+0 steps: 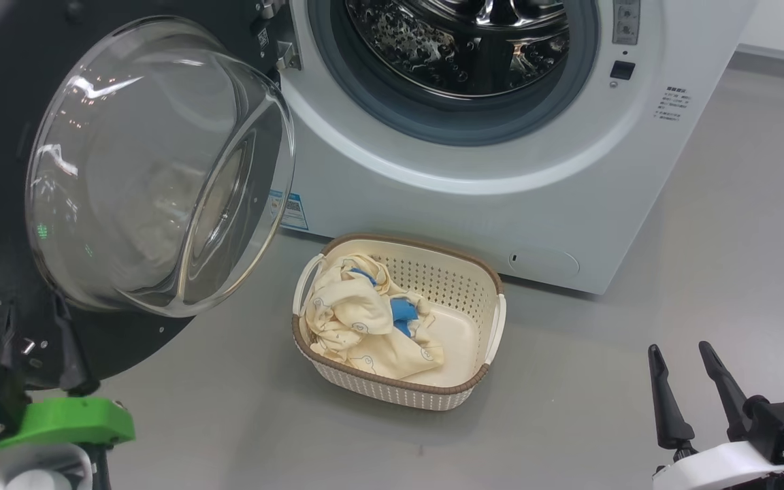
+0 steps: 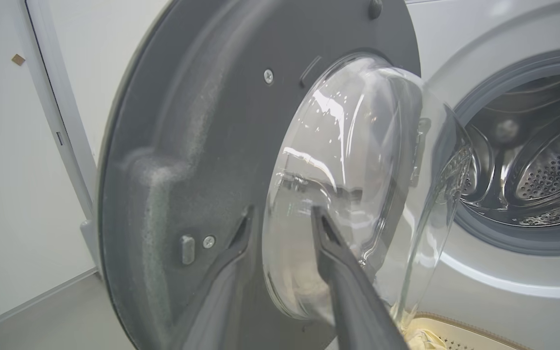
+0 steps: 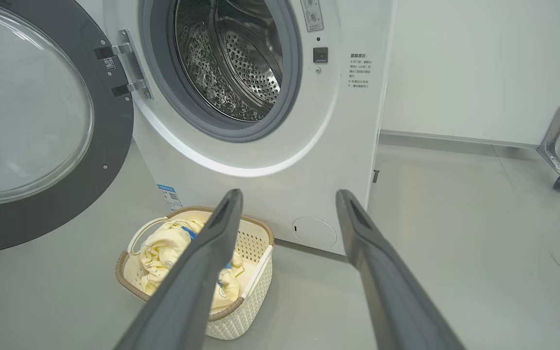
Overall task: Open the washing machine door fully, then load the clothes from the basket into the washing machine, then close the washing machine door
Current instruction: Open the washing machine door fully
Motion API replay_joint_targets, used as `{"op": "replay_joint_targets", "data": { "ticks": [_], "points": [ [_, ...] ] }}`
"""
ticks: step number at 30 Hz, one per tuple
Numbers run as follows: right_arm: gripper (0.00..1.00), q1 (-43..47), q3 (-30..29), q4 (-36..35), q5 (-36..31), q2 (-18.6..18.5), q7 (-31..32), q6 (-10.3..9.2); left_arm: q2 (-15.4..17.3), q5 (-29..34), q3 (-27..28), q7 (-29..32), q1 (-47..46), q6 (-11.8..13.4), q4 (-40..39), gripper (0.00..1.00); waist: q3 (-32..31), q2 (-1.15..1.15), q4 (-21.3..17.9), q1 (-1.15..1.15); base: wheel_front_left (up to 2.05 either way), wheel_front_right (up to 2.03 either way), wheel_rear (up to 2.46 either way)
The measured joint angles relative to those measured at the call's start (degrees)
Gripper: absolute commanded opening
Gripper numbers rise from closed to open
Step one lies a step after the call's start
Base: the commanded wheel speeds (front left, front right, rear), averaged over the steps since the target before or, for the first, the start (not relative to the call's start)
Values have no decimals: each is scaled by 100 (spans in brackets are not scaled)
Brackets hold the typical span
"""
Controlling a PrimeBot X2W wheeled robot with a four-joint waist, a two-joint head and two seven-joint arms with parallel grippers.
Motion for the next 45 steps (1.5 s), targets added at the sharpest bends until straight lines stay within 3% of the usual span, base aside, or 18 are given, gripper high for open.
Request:
{"op": "replay_joint_targets", "data": {
  "ticks": [1, 2, 24, 45],
  "points": [
    [100, 4, 11, 11, 0, 13, 0, 0, -3, 16, -16, 0, 89, -1, -54, 90, -27, 0, -20, 0, 0, 0, 0],
    [100, 7, 21, 27, 0, 22, 0, 0, -7, 58, -43, 0, 182, -7, -82, 100, -54, 0, -43, 0, 0, 0, 0],
    [100, 13, 301, 113, -189, 144, 0, 8, -63, 229, -647, 0, 1330, -409, -240, 100, -521, 0, -917, 0, 0, 0, 0],
    [100, 30, 301, 10, -245, 165, 0, 49, -89, 223, -853, 0, 1452, -554, -218, 100, -629, 0, -2074, 0, 0, 0, 0]
  ]
}}
